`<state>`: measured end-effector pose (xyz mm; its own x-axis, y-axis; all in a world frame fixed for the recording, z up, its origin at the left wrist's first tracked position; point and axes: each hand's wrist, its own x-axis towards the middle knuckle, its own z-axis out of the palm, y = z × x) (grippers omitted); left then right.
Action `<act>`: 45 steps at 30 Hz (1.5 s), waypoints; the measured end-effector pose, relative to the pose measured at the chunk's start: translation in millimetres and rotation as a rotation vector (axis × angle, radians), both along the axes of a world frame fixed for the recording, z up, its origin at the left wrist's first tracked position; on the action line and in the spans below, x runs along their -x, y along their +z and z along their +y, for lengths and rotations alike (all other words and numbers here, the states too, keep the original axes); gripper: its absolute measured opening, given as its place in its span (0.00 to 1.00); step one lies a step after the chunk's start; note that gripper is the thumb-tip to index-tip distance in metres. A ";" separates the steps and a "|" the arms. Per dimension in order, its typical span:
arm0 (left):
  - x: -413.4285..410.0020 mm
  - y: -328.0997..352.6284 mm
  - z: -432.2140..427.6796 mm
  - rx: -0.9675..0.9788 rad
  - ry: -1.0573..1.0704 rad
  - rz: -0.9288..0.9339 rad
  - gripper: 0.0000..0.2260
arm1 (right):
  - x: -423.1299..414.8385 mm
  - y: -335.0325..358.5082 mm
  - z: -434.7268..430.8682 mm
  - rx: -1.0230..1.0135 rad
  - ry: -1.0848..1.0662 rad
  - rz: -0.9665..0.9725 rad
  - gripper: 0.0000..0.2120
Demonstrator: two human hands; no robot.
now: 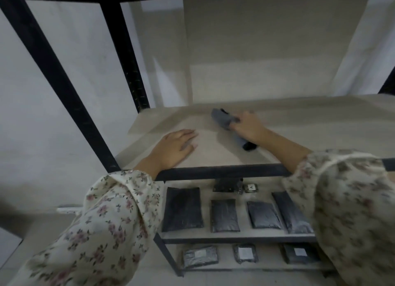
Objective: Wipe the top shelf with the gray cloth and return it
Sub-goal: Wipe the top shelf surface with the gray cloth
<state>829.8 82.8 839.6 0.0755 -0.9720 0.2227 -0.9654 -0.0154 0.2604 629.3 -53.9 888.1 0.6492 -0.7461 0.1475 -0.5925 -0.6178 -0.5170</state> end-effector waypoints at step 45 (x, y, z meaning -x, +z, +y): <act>-41.7 -6.0 12.4 0.048 0.185 0.058 0.18 | -190.7 -33.2 -53.7 0.174 0.296 0.085 0.08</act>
